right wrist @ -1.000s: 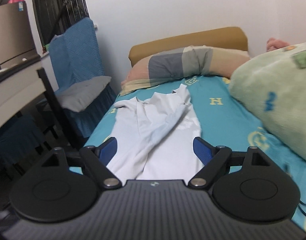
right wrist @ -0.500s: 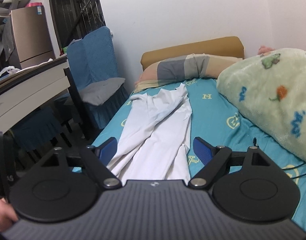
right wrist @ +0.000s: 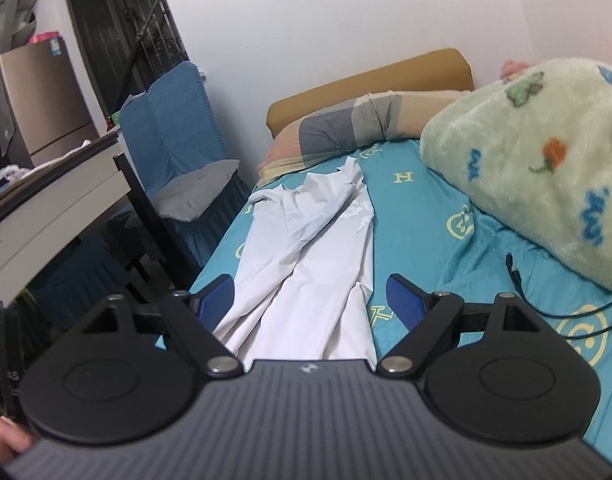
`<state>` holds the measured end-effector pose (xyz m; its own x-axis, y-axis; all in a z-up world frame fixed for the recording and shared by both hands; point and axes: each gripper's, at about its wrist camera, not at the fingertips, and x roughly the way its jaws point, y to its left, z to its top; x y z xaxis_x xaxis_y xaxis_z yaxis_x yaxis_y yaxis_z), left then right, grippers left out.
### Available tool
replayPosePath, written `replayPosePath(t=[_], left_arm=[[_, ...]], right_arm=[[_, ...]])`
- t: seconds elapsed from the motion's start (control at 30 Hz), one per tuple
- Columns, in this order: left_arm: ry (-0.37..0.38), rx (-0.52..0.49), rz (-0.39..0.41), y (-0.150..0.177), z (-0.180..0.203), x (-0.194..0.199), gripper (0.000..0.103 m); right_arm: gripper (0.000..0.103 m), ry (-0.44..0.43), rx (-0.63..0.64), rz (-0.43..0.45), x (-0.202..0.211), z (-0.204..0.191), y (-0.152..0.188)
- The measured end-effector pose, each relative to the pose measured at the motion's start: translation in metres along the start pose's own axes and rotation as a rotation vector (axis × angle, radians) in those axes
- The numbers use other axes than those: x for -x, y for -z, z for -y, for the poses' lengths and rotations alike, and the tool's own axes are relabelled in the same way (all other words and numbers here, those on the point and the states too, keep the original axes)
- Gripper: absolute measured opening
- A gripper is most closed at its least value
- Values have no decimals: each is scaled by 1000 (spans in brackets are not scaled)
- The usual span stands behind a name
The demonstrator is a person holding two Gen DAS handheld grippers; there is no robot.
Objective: Fold clothes
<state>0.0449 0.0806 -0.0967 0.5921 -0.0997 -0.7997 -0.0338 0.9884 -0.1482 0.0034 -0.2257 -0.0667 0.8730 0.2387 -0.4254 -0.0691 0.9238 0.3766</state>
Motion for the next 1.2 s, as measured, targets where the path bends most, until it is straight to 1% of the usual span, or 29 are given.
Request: replayPosePath(t=[0.13, 0.27, 0.37, 0.47, 0.57, 0.63, 0.73, 0.8, 0.83, 0.9, 0.93, 1.0, 1.07, 1.2], left_arm=[[2, 50, -96, -8, -21, -9, 100], [-7, 96, -174, -19, -46, -15, 100], [10, 90, -211, -27, -57, -16, 100], [42, 49, -241, -34, -63, -17, 99], [67, -19, -270, -35, -69, -19, 98], [89, -63, -294, -34, -73, -22, 96], [109, -101, -338, -29, -83, -29, 91], [122, -134, -361, -24, -88, -34, 84], [120, -141, -371, -21, -91, -36, 82], [142, -132, -400, -17, -97, -42, 72], [162, -127, -408, -16, -99, -43, 70], [190, -144, -400, -16, -97, -41, 66], [202, -194, -373, -17, -88, -35, 63], [244, -340, -336, -12, -62, -22, 59]], right_arm=[[84, -9, -46, -10, -4, 9, -2], [84, -5, -69, -16, -6, 14, -3], [84, -8, -90, -24, -8, 17, -4], [84, -5, -98, -31, -9, 20, -4], [84, 8, -99, -40, -10, 22, -3], [84, 12, -103, -47, -11, 23, -2], [84, 16, -105, -56, -14, 23, -2], [84, 24, -102, -63, -16, 23, -1], [84, 28, -102, -69, -17, 23, -1], [84, 37, -104, -80, -20, 24, 1], [84, 41, -106, -86, -21, 25, 1], [84, 51, -108, -95, -22, 25, 2], [84, 58, -108, -102, -23, 26, 3], [84, 68, -104, -113, -26, 25, 4]])
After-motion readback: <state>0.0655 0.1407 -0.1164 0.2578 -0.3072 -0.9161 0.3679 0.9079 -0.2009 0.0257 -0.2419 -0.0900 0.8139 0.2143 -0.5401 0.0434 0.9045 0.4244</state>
